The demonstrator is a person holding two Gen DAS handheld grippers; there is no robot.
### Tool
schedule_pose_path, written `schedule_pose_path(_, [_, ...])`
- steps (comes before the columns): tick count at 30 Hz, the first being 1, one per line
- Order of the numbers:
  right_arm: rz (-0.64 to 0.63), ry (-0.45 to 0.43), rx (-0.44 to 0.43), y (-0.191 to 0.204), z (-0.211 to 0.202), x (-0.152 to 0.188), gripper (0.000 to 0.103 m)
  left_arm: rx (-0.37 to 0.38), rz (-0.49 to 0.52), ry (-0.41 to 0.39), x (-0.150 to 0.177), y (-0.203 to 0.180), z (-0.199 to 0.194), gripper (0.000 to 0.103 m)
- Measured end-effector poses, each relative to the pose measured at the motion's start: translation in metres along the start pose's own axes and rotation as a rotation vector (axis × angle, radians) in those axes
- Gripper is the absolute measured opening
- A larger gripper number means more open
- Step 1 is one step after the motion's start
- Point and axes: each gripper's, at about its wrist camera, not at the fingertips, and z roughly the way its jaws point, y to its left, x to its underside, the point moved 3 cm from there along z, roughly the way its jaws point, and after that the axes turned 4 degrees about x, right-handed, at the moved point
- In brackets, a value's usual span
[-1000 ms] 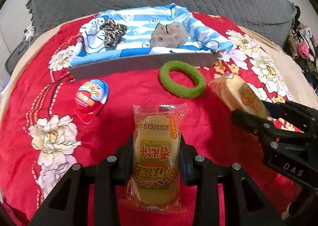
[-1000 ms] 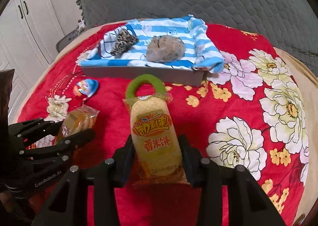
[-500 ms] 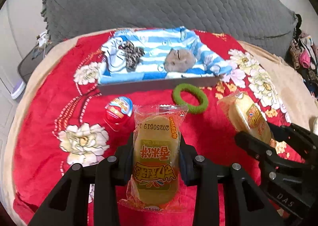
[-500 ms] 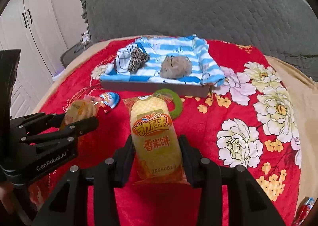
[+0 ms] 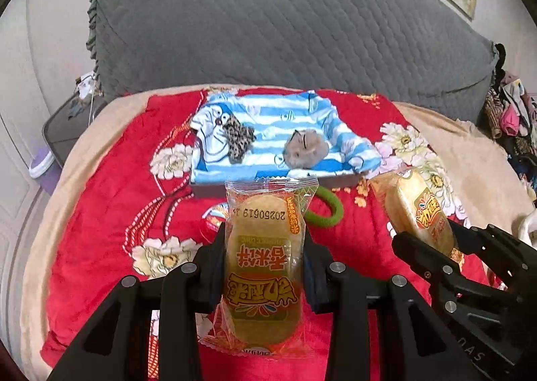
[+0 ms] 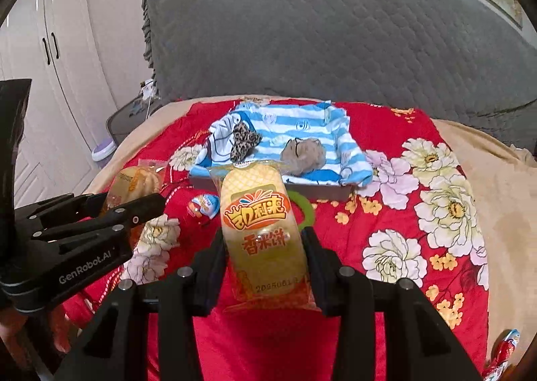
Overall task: Organize objects
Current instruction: 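Lift both bread packages and carry them toward the tray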
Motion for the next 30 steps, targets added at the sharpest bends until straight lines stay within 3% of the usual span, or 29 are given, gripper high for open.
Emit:
schedule_pose_path(12, [0.005,-0.052,0.016,0.006,-0.008,-0.025,0.044,0.0,-0.005,-0.041,-0.021,0.002,-0.009,0.038])
schedule_pose_path(30, [-0.016,-0.076,0.042,0.0,0.017,-0.068,0.044,0.011,0.017,-0.046,-0.055,0.007,0.022,0.038])
